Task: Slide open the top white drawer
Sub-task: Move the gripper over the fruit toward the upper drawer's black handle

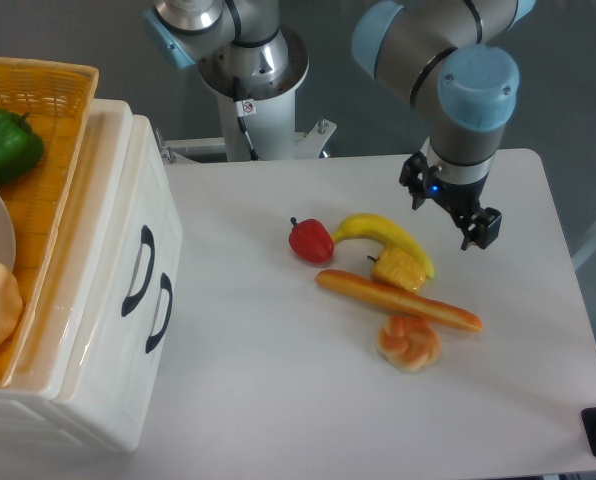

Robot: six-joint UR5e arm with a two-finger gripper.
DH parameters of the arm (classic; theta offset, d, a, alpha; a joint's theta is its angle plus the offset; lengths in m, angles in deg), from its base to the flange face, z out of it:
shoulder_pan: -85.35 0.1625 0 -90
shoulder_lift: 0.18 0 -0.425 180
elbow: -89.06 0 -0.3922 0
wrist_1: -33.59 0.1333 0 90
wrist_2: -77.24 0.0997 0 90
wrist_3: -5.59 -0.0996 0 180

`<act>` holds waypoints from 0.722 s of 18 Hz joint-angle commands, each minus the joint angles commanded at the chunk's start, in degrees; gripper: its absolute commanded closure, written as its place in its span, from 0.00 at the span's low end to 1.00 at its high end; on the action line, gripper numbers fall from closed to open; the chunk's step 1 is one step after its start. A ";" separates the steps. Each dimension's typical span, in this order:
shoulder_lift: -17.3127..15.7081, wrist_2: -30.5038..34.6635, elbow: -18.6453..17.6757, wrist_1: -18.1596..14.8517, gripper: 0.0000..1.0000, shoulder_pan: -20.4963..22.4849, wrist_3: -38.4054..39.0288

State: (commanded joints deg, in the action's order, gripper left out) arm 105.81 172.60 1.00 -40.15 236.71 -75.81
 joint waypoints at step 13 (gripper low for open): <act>0.35 -5.26 0.00 0.26 0.00 -1.76 14.23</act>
State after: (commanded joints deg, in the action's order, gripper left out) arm 106.17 167.34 1.00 -39.88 234.94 -61.58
